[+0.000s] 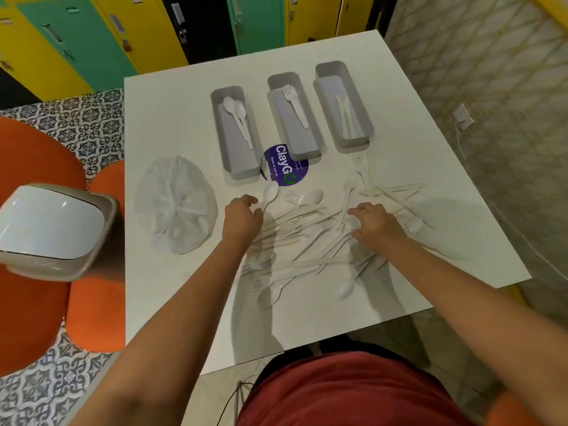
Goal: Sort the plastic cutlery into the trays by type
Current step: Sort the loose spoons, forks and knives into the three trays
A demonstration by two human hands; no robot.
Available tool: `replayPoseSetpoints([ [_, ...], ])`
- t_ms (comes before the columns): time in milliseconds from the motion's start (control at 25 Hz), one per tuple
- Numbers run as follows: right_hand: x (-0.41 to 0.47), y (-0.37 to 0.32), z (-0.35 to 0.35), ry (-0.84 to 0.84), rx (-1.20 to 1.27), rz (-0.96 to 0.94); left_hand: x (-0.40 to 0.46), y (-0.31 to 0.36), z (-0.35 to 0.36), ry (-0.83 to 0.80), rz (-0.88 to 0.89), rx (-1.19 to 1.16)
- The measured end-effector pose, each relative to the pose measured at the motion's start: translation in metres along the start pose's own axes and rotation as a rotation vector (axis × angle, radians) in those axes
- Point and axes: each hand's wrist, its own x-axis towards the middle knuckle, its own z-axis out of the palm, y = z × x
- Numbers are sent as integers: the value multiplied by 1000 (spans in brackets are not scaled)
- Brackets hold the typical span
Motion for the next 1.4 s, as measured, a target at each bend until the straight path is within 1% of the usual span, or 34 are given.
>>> replayPoseSetpoints([
  [120, 0, 2, 3, -4, -19, -1, 5, -2, 6, -35, -47, 38],
  [200, 1, 0, 4, -18, -33, -11, 8, -6, 12, -48, -44, 67],
  [320, 5, -1, 0, -13, -69, -12, 13, -10, 17, -47, -73, 79],
  [480, 7, -5, -2, -60, -122, -25, 19, -7, 22, -51, -113, 118],
  [560, 5, -6, -1, -37, -138, -51, 20, -6, 23, -52, -119, 146],
  [640, 4, -6, 1, 25, -64, -71, 21, -4, 25, -73, -127, 165],
  [720, 2, -5, 1, 84, 72, -89, 20, -3, 26, -92, -145, 154],
  [880, -1, -4, -1, 191, 250, -121, 19, -6, 23, -105, -164, 82],
  [1040, -9, -9, -11, 237, 378, -45, 15, -10, 20, -23, -134, -93],
  [1160, -14, -11, -17, 269, 527, 38, 11, -10, 15, 51, -57, -222],
  [1240, -18, -13, -20, 253, 607, 101, 7, -8, 10, 91, -18, -304],
  [1400, -24, -23, -25, 146, 675, 176, 1, 2, -1, 160, -41, -473],
])
